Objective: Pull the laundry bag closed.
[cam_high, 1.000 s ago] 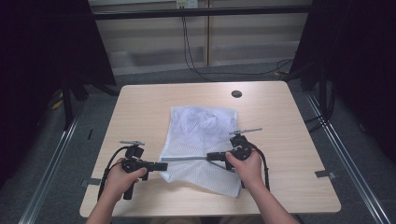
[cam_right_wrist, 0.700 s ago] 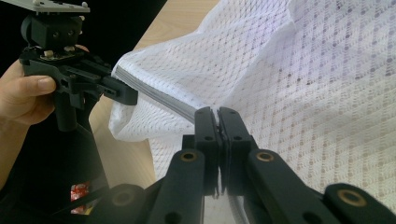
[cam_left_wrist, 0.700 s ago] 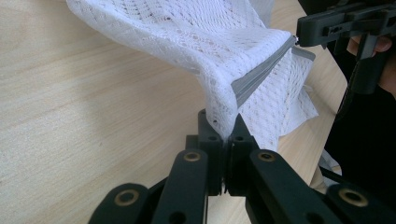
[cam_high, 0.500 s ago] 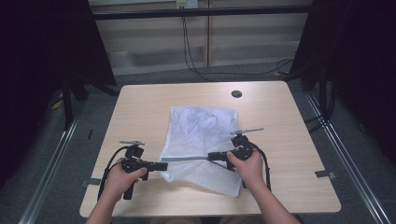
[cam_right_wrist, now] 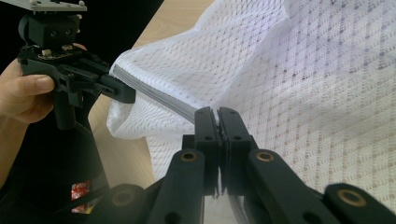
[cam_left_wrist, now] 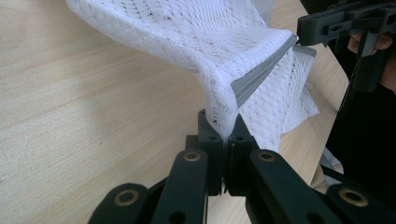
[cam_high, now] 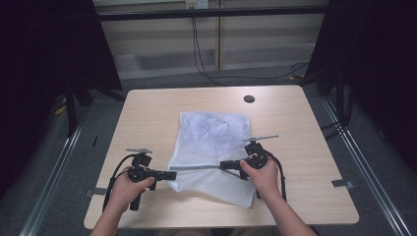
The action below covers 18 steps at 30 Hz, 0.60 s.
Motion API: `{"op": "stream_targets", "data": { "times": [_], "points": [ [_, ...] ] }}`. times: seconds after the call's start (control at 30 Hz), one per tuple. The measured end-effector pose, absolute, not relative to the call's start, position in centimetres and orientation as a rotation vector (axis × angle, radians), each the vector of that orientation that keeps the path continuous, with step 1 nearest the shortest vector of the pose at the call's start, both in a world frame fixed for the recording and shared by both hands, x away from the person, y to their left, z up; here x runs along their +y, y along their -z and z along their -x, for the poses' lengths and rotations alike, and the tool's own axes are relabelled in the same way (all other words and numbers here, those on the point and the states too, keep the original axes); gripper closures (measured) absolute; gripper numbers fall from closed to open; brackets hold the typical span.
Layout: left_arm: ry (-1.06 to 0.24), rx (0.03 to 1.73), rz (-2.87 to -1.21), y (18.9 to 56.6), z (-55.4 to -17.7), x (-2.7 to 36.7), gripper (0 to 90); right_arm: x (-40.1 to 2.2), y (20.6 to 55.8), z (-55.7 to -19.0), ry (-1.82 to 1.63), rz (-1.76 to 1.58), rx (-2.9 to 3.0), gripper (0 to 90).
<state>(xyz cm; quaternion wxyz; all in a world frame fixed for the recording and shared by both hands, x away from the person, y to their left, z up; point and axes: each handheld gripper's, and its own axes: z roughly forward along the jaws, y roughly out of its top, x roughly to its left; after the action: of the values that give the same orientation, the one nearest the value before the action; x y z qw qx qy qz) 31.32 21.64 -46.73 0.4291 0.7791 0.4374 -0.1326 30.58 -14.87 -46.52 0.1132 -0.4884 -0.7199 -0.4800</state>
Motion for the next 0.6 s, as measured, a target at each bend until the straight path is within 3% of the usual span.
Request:
{"op": "stream_targets", "data": {
  "times": [0.6],
  "points": [
    [0.342,1.106,-1.941,46.75,-31.35,21.88,88.2,-15.82,46.5,-30.45,1.406,1.454,-2.123,88.0]
  ]
}}
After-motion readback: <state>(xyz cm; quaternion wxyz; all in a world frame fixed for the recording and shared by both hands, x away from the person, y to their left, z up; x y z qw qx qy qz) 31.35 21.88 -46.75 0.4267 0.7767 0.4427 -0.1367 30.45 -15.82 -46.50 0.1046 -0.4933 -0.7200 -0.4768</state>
